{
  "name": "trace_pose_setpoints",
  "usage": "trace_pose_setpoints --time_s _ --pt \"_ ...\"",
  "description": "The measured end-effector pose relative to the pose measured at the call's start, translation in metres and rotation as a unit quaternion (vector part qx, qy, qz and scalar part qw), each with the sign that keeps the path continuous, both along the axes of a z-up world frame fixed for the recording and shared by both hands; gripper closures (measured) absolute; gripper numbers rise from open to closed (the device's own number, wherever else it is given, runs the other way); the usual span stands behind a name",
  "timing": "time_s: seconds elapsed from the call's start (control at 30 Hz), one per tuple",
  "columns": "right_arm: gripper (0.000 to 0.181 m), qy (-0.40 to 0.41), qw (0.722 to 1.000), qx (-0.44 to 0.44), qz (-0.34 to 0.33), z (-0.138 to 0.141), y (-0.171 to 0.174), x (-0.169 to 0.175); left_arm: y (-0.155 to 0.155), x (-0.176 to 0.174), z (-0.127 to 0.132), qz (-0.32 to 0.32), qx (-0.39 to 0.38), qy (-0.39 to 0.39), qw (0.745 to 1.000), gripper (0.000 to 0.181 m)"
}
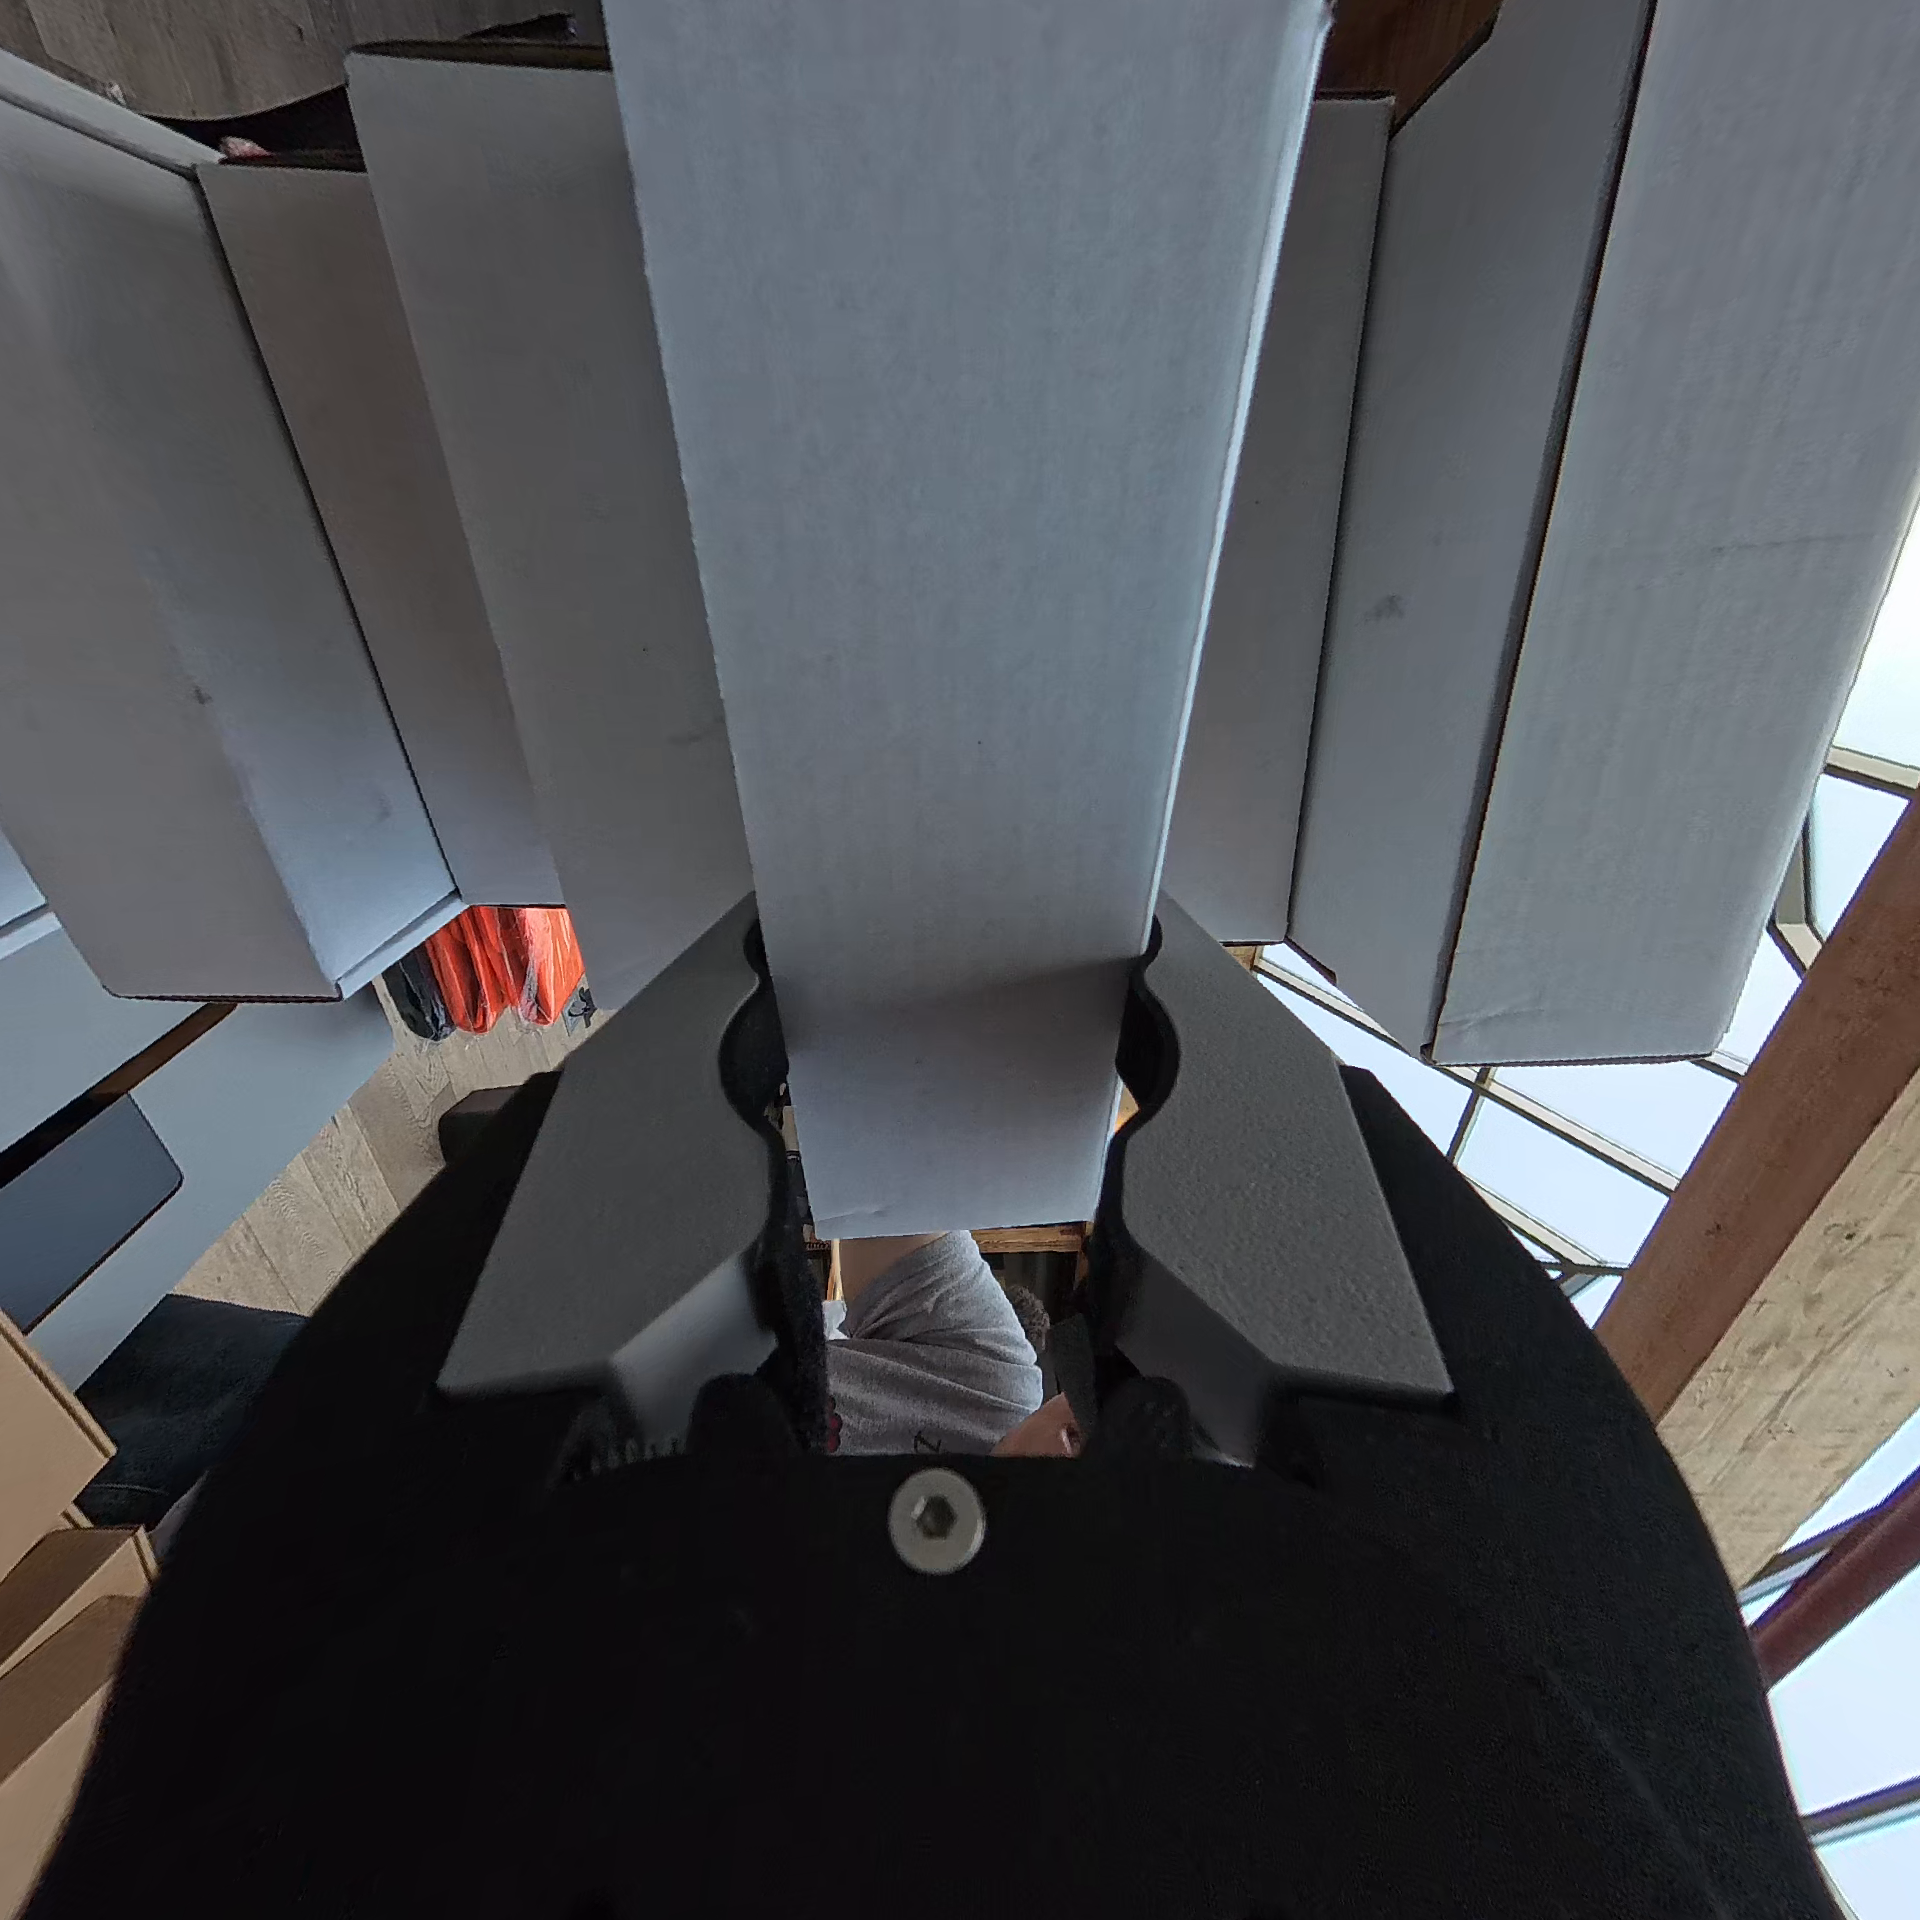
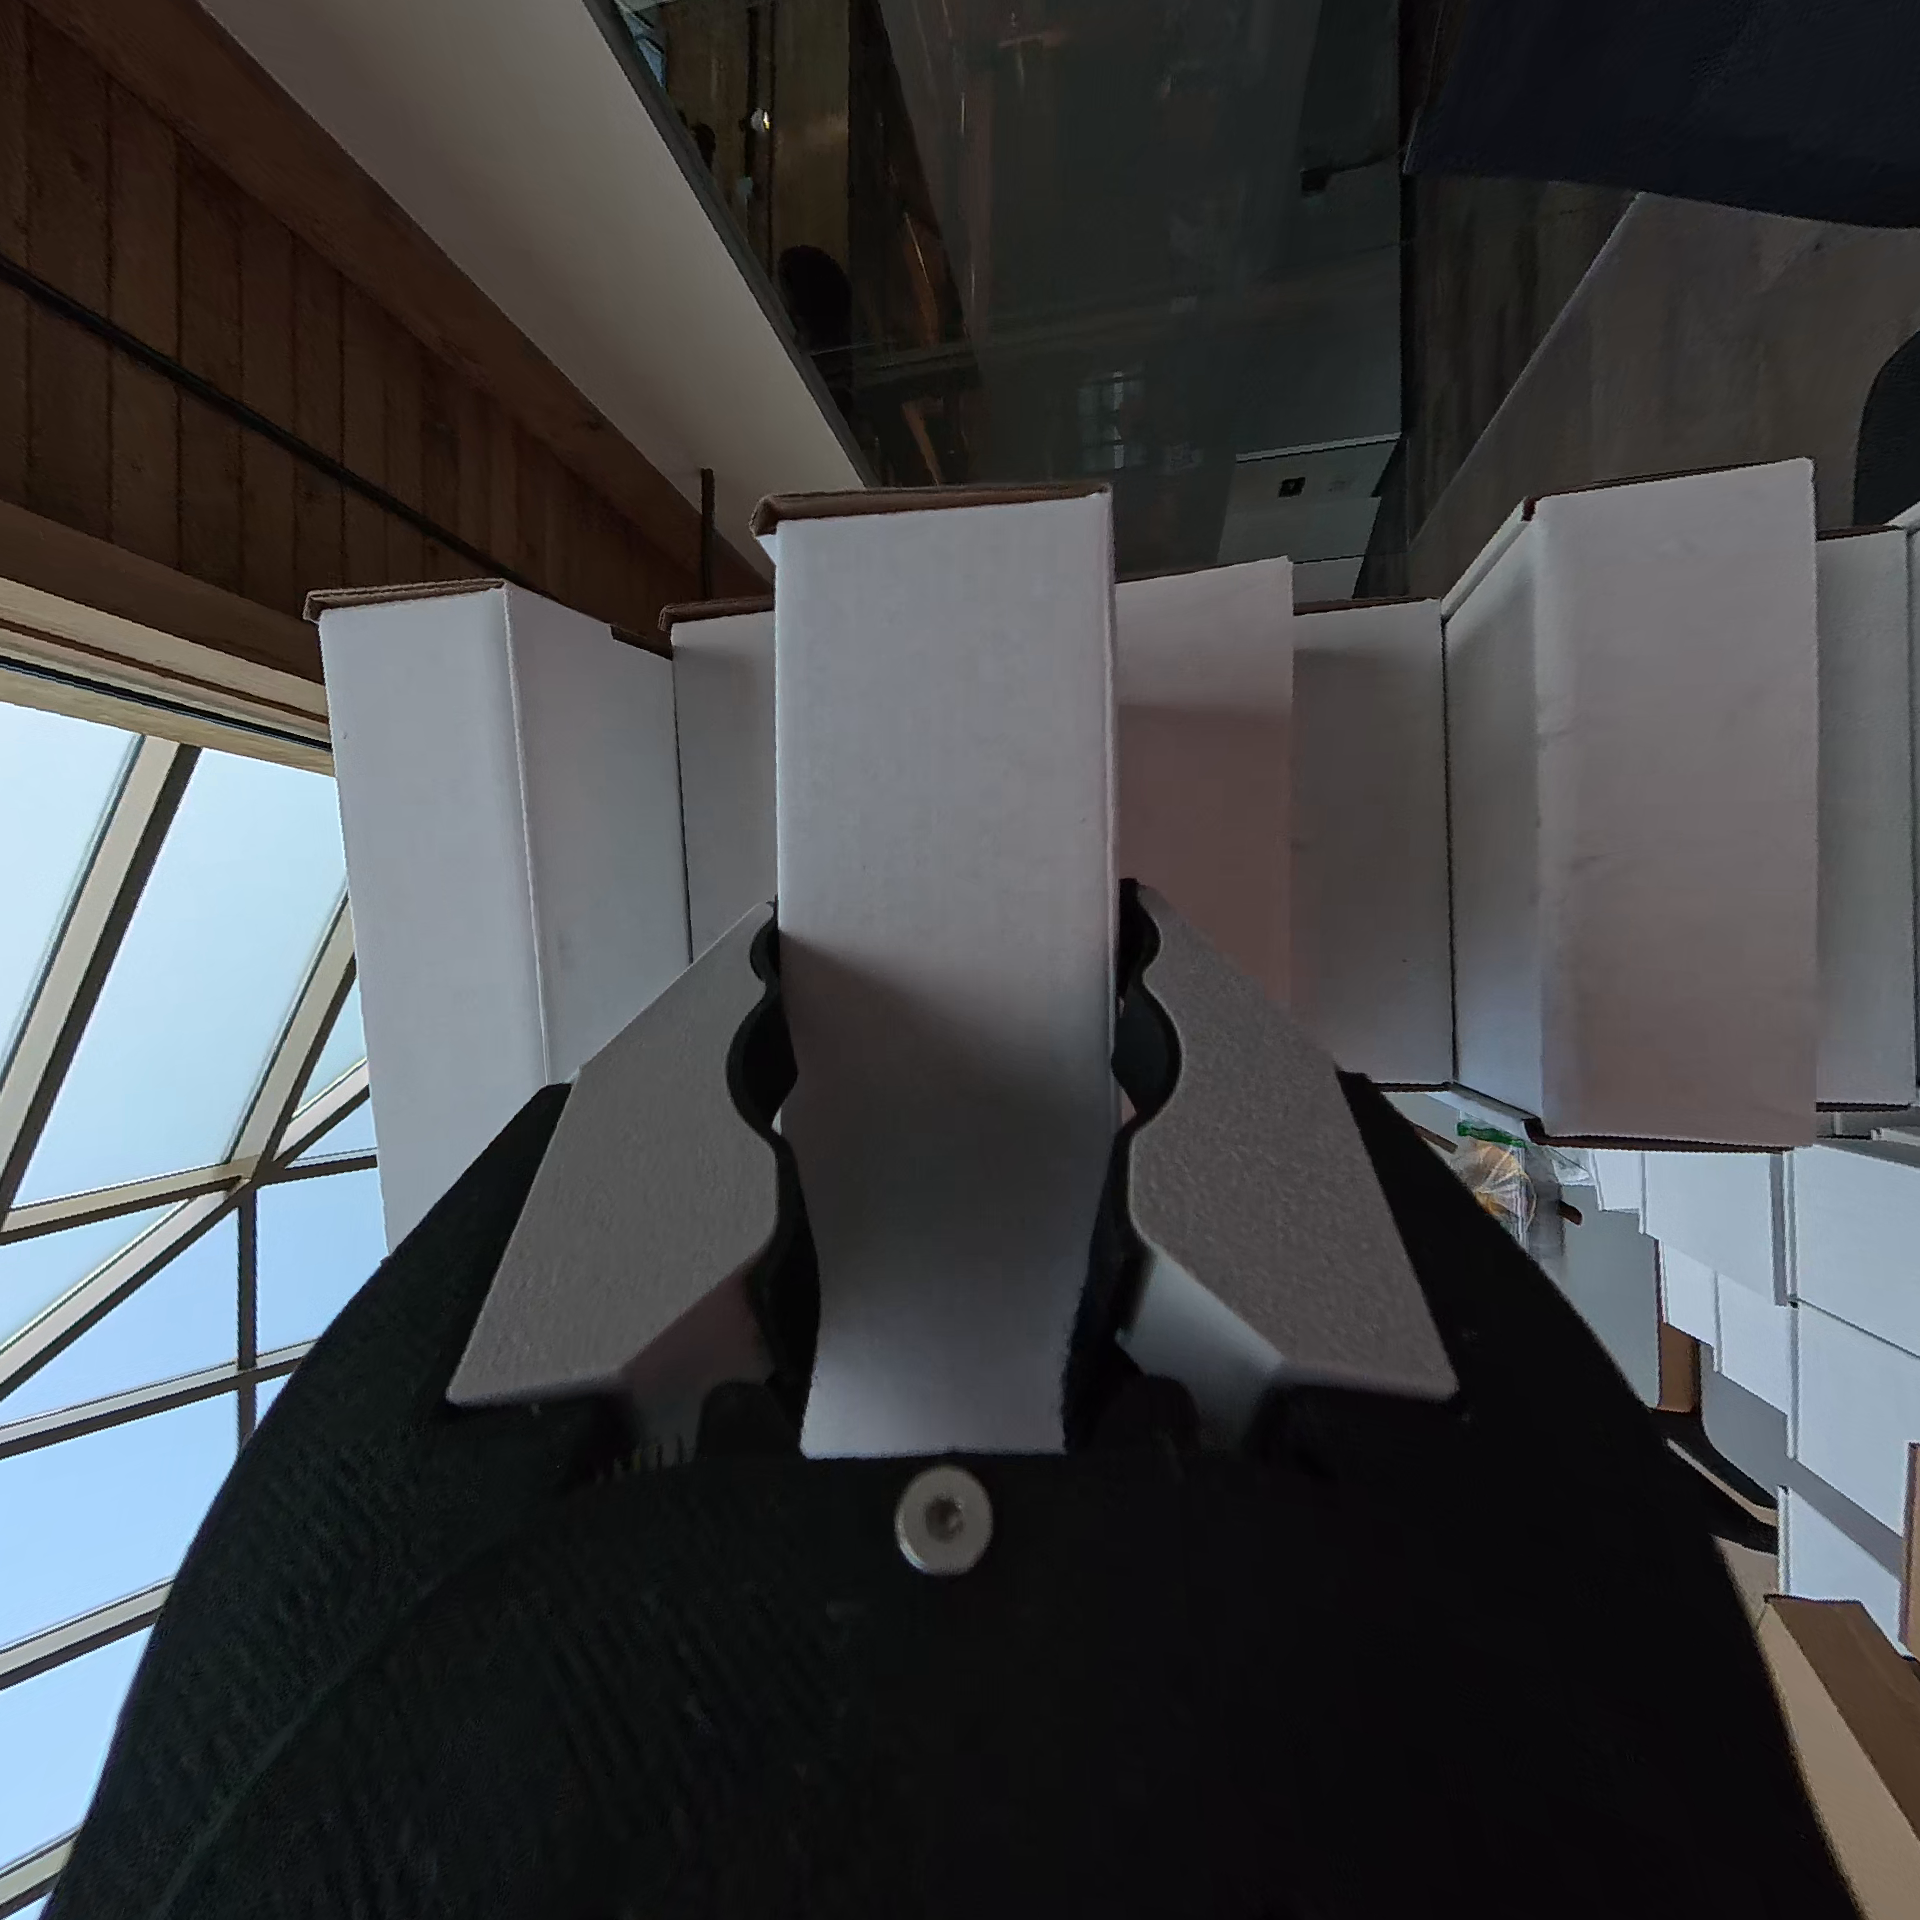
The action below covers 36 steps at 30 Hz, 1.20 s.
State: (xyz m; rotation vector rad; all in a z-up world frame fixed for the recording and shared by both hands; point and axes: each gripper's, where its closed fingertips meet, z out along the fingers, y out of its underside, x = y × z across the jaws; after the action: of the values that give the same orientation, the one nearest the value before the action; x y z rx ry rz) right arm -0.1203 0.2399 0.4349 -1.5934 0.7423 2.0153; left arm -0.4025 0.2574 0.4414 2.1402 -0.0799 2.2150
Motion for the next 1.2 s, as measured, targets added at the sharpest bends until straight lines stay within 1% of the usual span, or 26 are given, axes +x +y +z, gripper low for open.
trace_pose_setpoints --time_s 0.07,0.17,0.3,0.4,0.87,1.2 --pt "0.121 0.010 1.000 -0.003 -0.001 0.000 0.001 0.000 0.000 0.000 0.000 -0.001 0.001 0.002 1.000 0.119" --pt "0.121 0.048 0.999 -0.001 0.000 0.005 0.000 -0.002 0.001 0.003 0.000 -0.001 0.000 0.002 1.000 0.119" --pt "0.121 0.004 1.000 -0.001 -0.002 -0.003 0.003 -0.009 0.000 0.006 0.002 -0.005 0.001 0.001 1.000 0.119" --pt "0.121 0.010 1.000 -0.002 -0.002 -0.003 0.005 -0.008 -0.001 0.008 0.002 -0.008 0.005 0.010 1.000 0.118" --pt "0.120 -0.006 1.000 -0.013 -0.026 0.000 0.013 -0.012 0.003 0.011 0.002 -0.015 0.002 0.007 1.000 0.118" --pt "0.120 -0.034 0.999 -0.009 -0.033 0.004 0.017 -0.018 0.001 0.012 0.002 -0.020 0.003 0.007 1.000 0.118"
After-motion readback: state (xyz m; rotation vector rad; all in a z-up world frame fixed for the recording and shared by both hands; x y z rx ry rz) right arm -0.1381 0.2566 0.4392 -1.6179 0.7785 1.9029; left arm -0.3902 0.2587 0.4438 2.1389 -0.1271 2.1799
